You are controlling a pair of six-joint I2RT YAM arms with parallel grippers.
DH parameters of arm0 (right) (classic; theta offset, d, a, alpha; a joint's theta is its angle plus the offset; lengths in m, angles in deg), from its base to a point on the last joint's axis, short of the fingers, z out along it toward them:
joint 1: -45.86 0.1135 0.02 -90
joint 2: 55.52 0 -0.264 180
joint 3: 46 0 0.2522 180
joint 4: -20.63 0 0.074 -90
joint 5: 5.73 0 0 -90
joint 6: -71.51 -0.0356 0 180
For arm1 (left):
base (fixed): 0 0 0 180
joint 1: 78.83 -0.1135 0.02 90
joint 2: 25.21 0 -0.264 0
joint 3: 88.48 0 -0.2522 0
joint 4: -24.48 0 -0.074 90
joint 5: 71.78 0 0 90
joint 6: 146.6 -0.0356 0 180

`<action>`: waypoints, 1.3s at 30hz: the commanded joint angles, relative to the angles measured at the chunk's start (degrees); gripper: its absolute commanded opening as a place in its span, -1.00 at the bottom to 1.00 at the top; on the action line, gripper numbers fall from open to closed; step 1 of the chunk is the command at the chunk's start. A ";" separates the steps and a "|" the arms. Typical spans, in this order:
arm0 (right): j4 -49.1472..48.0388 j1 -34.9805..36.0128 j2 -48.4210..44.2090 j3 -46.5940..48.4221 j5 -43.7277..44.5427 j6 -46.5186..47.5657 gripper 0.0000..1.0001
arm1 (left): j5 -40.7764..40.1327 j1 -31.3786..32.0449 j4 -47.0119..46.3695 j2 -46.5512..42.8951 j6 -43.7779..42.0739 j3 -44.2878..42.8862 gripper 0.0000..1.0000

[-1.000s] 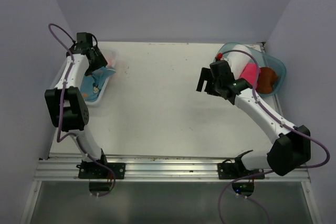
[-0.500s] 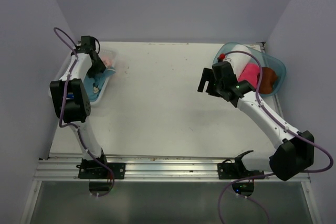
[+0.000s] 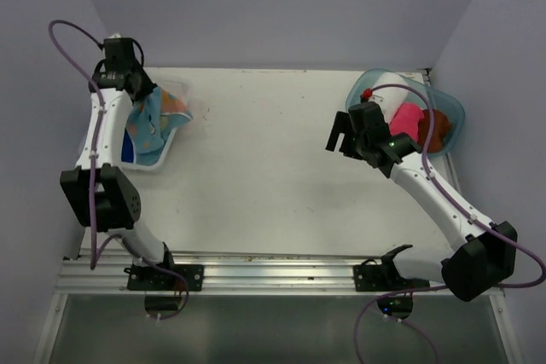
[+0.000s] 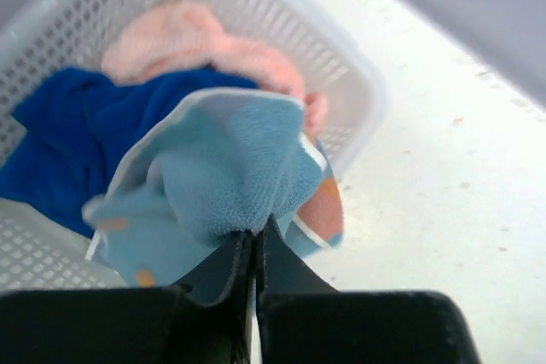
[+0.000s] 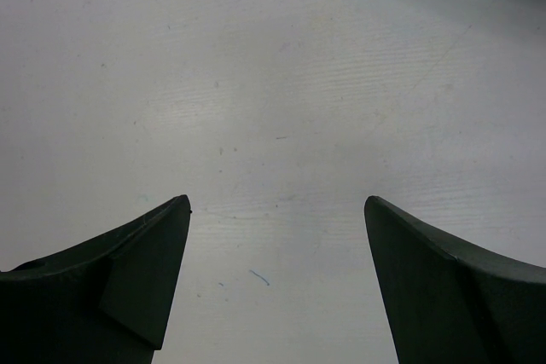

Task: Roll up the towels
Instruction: Grab a towel with the left arm, then move the towel to the center of the board

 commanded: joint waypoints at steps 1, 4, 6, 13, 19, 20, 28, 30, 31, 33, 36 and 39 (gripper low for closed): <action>0.75 0.32 -1.72 1.49 2.49 -0.64 0.75 | 4.60 0.65 -2.65 -10.84 -3.70 -5.32 -1.00; 0.93 0.32 -1.46 1.49 2.66 -0.99 0.75 | 6.82 1.71 -1.42 -13.31 -5.02 -9.55 -1.00; 0.93 0.32 -1.54 1.40 2.75 -1.25 0.75 | 7.34 2.76 -0.37 -14.02 -4.94 -11.31 -1.00; 2.86 0.15 -3.65 1.31 5.03 -1.87 0.76 | 10.92 13.38 2.10 -16.05 -4.68 -18.50 -1.00; 4.26 -0.46 -6.63 0.62 9.07 -1.95 0.83 | 15.24 27.53 -1.84 -17.09 0.58 -11.62 -1.00; 4.44 -0.99 -7.86 0.52 9.17 -1.61 0.84 | 15.77 29.12 -3.34 -17.54 1.56 -8.97 -1.00; 7.25 -9.52 -14.19 -1.41 6.70 0.24 0.84 | 22.01 44.60 -20.57 -11.59 10.09 15.22 -0.60; 7.78 -9.52 -14.55 -1.50 6.71 0.59 0.84 | 23.33 45.39 -18.04 -8.33 9.13 14.01 0.04; 8.39 -9.52 -14.38 -1.85 6.53 0.68 0.84 | 23.25 45.39 -16.29 -5.70 7.82 11.65 0.29; 9.01 -9.52 -14.03 -2.11 6.35 0.77 0.84 | 21.42 45.39 -13.64 -4.89 6.84 10.49 0.45; 9.28 -9.52 -13.50 -2.73 5.05 1.21 0.84 | 17.73 45.13 -13.90 -7.25 5.35 11.62 0.55; 9.02 -9.52 -12.80 -3.25 1.63 1.65 0.84 | 17.36 42.94 -12.85 -8.31 4.38 13.38 0.49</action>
